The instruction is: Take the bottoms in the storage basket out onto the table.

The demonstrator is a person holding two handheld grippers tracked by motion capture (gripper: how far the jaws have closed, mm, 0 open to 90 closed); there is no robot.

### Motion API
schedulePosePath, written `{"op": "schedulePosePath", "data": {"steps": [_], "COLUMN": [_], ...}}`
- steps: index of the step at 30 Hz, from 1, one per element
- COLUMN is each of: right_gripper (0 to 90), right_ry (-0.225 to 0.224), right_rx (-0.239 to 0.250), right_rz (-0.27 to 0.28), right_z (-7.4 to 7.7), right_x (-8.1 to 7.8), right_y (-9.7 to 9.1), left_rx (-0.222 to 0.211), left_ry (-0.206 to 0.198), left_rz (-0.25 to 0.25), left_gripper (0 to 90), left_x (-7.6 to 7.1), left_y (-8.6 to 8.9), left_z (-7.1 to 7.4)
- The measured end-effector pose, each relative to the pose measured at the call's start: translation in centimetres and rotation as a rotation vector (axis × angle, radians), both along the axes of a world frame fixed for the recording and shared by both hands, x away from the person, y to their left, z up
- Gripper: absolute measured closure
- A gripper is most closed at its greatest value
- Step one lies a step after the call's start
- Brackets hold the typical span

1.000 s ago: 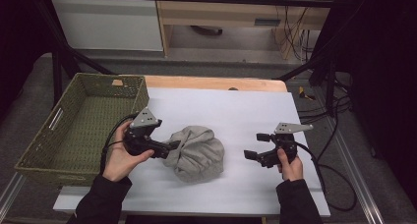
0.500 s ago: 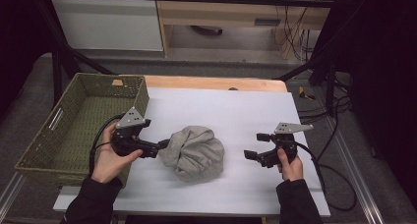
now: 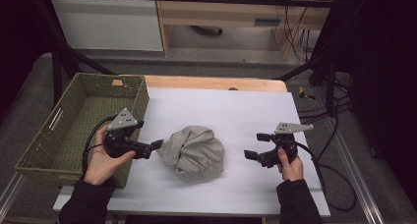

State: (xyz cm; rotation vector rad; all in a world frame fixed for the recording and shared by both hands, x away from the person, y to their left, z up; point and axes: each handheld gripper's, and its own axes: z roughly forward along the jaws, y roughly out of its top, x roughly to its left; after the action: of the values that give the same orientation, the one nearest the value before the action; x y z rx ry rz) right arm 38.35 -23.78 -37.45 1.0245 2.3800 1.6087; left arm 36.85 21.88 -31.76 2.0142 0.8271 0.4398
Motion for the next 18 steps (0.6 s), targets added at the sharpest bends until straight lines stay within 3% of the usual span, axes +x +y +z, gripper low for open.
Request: {"op": "schedulePosePath", "data": {"steps": [18], "right_gripper": [4.0], "right_ry": [-0.001], "right_rx": [0.000], "right_rz": [-0.002], "right_z": [0.0], "right_x": [0.0], "right_y": [0.0], "left_rx": [-0.004], "left_ry": [-0.003], "left_rz": [0.046], "left_gripper": [6.8], "left_x": [-0.3], "left_y": [2.9], "left_z": [-0.3]}}
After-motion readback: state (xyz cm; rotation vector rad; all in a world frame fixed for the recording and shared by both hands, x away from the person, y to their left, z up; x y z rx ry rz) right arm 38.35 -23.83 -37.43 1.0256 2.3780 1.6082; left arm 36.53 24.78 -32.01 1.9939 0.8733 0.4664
